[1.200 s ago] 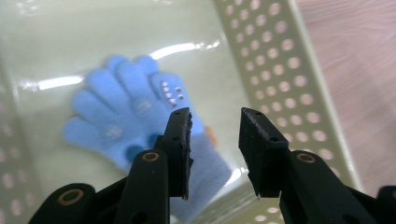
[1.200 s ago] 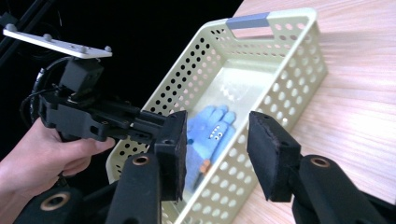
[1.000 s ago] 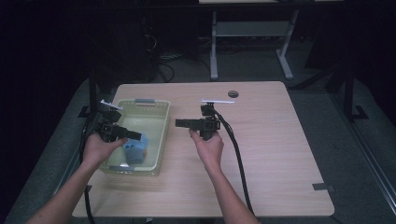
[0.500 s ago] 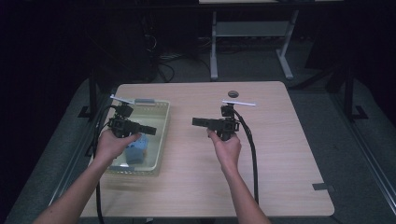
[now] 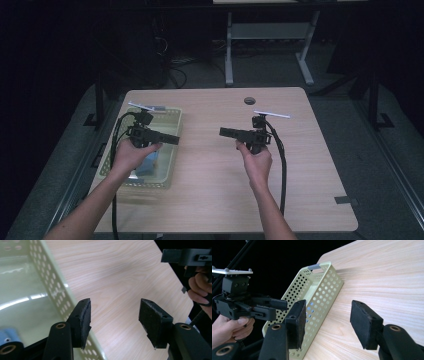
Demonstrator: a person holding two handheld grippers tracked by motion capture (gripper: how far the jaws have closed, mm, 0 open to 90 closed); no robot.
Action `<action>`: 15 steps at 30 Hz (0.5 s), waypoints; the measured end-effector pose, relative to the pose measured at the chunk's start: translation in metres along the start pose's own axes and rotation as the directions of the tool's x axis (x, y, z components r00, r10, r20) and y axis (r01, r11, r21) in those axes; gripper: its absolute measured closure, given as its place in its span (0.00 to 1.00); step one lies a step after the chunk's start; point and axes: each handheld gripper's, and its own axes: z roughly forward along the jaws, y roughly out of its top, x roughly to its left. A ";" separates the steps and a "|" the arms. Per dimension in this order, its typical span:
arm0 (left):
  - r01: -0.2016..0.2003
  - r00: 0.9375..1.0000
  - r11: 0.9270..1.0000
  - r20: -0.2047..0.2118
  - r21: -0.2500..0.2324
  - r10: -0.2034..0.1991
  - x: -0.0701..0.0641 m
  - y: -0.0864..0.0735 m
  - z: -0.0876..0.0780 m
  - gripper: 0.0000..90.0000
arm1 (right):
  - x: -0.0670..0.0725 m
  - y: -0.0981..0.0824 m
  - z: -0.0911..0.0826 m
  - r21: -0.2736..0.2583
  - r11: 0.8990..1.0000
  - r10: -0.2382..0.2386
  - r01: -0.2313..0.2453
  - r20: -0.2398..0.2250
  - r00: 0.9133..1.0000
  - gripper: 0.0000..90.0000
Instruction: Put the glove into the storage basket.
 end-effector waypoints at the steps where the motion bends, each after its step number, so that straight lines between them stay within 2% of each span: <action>1: 0.001 1.000 1.000 0.003 -0.004 -0.001 -0.001 0.000 0.001 0.45 | -0.002 0.000 -0.002 0.000 1.000 -0.001 0.001 0.001 1.000 0.51; 15: -0.024 0.999 1.000 0.041 -0.003 0.024 -0.014 0.001 0.013 0.41 | -0.023 -0.010 -0.027 -0.026 0.999 0.033 -0.032 0.036 0.999 0.47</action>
